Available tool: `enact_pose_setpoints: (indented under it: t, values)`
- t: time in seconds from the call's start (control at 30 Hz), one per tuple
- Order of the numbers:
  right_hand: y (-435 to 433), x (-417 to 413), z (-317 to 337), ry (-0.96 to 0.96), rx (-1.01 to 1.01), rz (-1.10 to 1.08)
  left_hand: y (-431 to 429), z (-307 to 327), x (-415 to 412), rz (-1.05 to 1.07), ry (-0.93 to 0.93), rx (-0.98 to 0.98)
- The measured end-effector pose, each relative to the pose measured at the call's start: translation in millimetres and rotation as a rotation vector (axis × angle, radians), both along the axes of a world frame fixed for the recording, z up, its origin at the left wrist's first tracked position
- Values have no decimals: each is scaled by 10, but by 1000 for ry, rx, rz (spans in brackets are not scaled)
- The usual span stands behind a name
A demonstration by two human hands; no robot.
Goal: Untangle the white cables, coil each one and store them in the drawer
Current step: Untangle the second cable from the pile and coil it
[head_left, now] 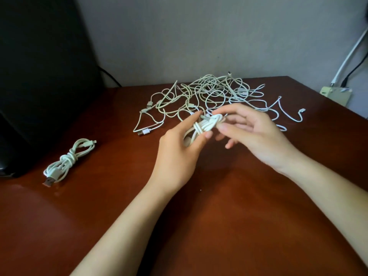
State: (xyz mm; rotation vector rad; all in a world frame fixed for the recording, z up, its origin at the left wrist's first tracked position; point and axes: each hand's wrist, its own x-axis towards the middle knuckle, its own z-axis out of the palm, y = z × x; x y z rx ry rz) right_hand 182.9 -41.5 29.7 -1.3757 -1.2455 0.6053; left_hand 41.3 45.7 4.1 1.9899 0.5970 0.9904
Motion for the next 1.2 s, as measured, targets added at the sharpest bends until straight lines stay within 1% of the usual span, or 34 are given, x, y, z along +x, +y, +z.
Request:
enact_pose_setpoints:
  t: [0.07,0.23,0.37,0.5,0.57,0.67,0.8,0.93,1.03,1.2]
  values:
    - [14,0,-19,-46,4,-29,8,-3,-6,-10,0,-28]
    - [30,34,-40,-68,12,-85,2,23,-20,-89,40,-71]
    - [29,-2,-54,10,16,-28,-16,54,-40,-148,21,-144]
    - [8,-17,-32,129,-5,50,-32,52,-44,-195,-3,-263]
    - [-6,-13,-14,189,-16,71,-29,52,-42,-193,-6,-284]
    - [-15,-11,-5,273,-42,96,-31,54,-33,-166,15,-268]
    - [0,-22,-39,350,-76,113,-38,46,-27,-100,85,-144]
    - [11,-39,-60,327,-100,109,-41,72,-47,-70,118,-95]
    - [18,-58,-66,283,-114,95,-47,61,-38,-15,162,10]
    - [20,-63,-49,284,-125,69,-81,40,-10,2,92,-17]
